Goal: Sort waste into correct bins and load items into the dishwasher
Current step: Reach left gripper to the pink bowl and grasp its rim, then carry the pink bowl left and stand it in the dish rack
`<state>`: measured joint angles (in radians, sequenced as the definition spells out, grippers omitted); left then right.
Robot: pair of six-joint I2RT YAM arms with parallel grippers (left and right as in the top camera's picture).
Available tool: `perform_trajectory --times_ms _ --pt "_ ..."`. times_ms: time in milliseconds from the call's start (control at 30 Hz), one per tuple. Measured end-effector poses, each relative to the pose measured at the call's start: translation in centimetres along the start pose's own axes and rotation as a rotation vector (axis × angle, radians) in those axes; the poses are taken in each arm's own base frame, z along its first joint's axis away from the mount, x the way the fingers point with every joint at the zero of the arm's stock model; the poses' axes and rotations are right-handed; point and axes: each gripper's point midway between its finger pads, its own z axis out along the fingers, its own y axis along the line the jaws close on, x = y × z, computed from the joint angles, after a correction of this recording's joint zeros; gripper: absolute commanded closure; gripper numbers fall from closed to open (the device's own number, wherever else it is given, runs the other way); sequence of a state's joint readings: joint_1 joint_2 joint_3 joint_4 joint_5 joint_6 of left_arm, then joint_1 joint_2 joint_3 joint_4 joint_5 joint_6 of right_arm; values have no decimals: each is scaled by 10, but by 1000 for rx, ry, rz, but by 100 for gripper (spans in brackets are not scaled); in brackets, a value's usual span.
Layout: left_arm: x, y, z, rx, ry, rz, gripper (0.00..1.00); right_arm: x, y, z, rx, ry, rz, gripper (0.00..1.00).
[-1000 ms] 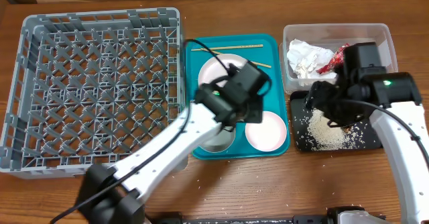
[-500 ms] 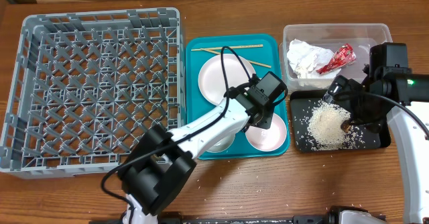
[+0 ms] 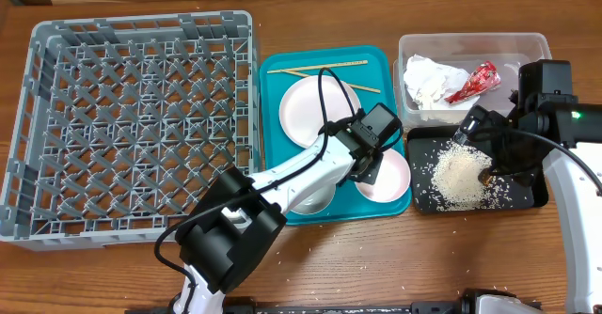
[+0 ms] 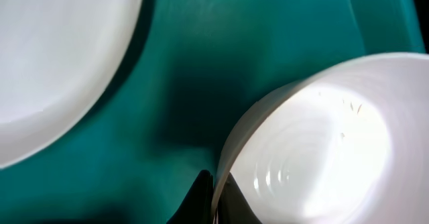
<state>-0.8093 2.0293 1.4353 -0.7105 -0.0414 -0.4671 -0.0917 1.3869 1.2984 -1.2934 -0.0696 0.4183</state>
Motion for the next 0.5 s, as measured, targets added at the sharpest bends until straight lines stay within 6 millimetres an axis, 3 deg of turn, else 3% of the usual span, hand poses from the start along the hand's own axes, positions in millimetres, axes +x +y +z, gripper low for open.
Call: perform_trajectory --times_ms 167,267,367,500 --pt "2 16 -18 -40 61 -21 96 0 0 0 0 0 0 0" --pt "-13 27 -44 -37 36 -32 96 0 0 0 0 0 0 0" --pt "-34 42 -90 -26 -41 -38 96 0 0 0 0 0 0 0" --pt "-56 83 -172 -90 -203 -56 96 0 0 0 0 0 0 0"
